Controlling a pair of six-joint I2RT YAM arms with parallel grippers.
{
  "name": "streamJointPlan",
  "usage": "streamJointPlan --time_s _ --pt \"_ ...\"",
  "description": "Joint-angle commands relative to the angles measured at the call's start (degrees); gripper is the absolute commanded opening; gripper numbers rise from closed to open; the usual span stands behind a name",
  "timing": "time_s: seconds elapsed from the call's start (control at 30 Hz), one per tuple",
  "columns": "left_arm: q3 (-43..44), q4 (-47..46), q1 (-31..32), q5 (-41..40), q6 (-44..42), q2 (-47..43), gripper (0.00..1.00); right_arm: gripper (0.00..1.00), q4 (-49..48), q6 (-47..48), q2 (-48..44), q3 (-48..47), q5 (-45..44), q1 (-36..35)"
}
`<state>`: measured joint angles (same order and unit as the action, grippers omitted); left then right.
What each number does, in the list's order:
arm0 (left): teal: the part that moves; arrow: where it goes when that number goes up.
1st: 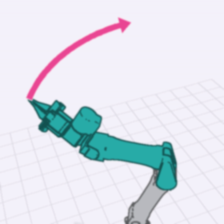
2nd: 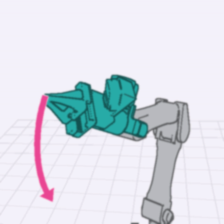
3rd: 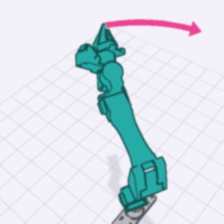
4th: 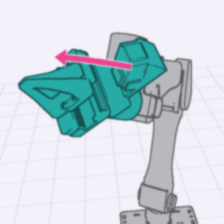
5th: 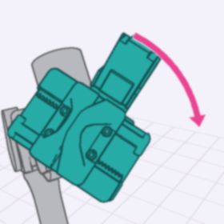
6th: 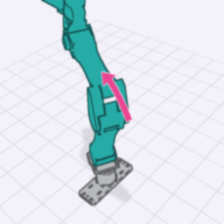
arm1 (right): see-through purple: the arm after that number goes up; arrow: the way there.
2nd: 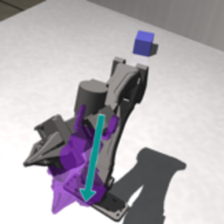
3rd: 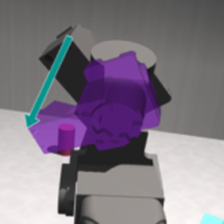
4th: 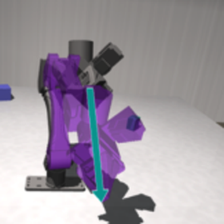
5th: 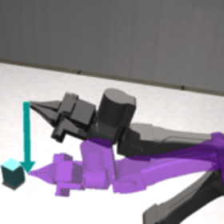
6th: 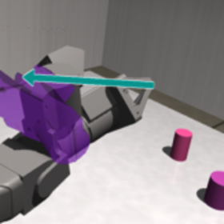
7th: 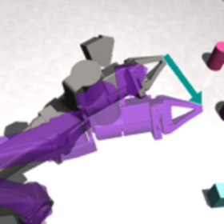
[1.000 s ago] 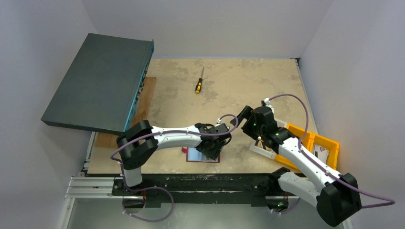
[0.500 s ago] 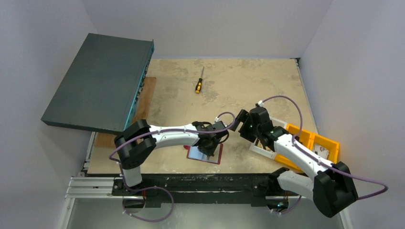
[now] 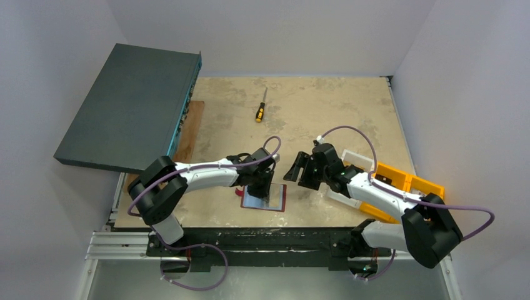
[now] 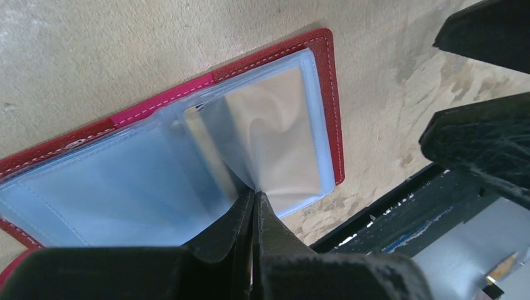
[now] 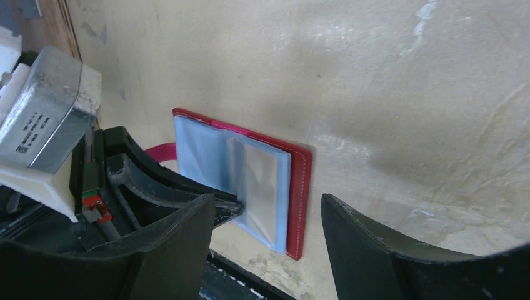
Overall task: Take the credit cards out of the card holder
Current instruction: Remove the credit card from the card holder.
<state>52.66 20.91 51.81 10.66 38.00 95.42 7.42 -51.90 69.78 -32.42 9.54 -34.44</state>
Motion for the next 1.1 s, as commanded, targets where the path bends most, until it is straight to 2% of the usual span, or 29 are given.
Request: streamJointPlan --time_s 0.0,0.47,0.73,0.97,1.07 --pt "-3.7 -8.62 -1.99 7.54 2.56 -3.38 0.0 0.61 -5.28 0.61 0.34 -0.68 3.26 -1.36" --pt "-11.01 -21.87 -7.92 17.2 7.81 -6.8 0.0 0.54 -11.66 -0.5 4.32 1.12 8.83 -2.57" --pt "-12.05 -23.86 -8.61 18.34 8.66 -6.63 0.0 0.47 -15.28 -1.98 6.86 2.52 10.73 -3.04" --pt "-11.79 -23.39 -8.61 18.89 8.41 -6.17 0.0 0.46 -18.54 -3.6 8.53 3.27 11.97 -3.26" --pt "-11.28 -21.11 -8.65 17.41 7.34 -7.07 0.11 0.46 -18.67 -3.85 8.58 2.92 12.07 -3.61"
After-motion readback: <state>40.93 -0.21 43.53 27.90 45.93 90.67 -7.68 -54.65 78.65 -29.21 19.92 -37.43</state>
